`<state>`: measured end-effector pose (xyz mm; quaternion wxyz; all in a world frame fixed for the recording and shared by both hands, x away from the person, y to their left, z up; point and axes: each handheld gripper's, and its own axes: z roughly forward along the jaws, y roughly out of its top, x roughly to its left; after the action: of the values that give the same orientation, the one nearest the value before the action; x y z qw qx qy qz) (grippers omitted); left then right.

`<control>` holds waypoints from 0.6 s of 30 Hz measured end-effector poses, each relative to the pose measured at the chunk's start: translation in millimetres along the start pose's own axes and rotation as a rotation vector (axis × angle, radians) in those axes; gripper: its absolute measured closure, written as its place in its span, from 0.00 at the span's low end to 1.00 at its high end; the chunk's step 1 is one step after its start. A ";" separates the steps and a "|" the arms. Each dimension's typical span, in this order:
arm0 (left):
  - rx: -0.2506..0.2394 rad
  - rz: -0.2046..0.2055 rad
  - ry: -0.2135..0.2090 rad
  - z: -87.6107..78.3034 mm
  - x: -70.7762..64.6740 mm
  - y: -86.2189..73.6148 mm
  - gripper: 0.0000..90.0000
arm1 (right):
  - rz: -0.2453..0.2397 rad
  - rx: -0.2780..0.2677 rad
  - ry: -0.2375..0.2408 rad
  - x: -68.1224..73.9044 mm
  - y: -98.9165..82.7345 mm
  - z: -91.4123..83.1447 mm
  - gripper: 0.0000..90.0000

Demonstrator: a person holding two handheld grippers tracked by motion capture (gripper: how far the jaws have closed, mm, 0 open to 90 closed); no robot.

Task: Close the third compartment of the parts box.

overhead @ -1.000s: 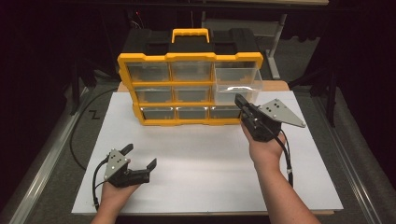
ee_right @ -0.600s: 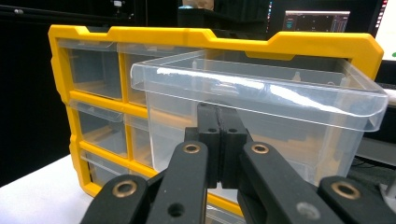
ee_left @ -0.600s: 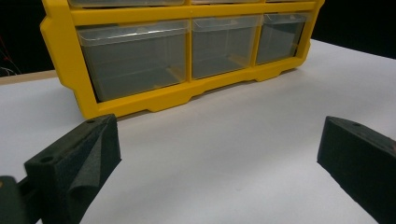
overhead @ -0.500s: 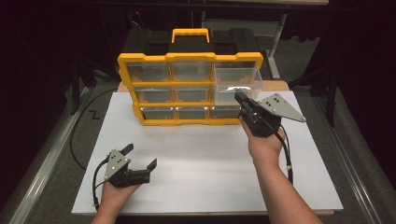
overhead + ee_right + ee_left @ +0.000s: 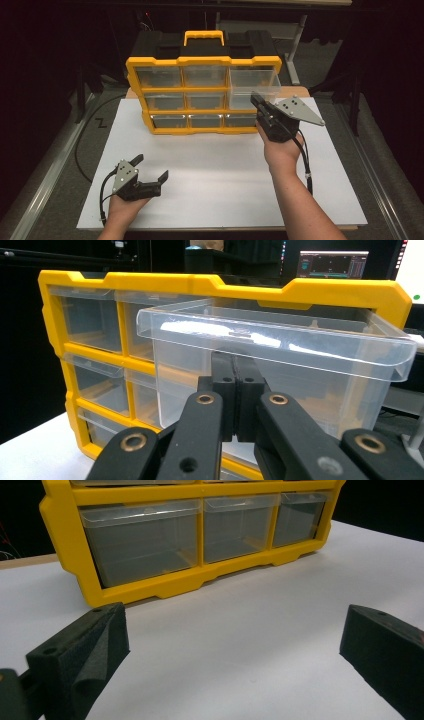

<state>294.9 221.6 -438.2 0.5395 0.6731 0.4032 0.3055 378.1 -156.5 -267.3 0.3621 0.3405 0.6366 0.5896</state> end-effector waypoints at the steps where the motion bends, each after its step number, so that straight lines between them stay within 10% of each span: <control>1: -0.001 -0.005 0.000 0.0 0.4 -0.1 0.00 | -0.005 0.001 -0.002 -0.4 0.1 0.8 1.00; 18: 0.004 -0.007 0.001 -0.7 0.8 0.0 0.00 | -0.005 0.022 -0.032 -4.8 -1.4 13.9 1.00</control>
<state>294.7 222.6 -438.1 0.5391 0.6726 0.4064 0.3031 392.5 -153.8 -269.0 0.3698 0.3523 0.6382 0.5761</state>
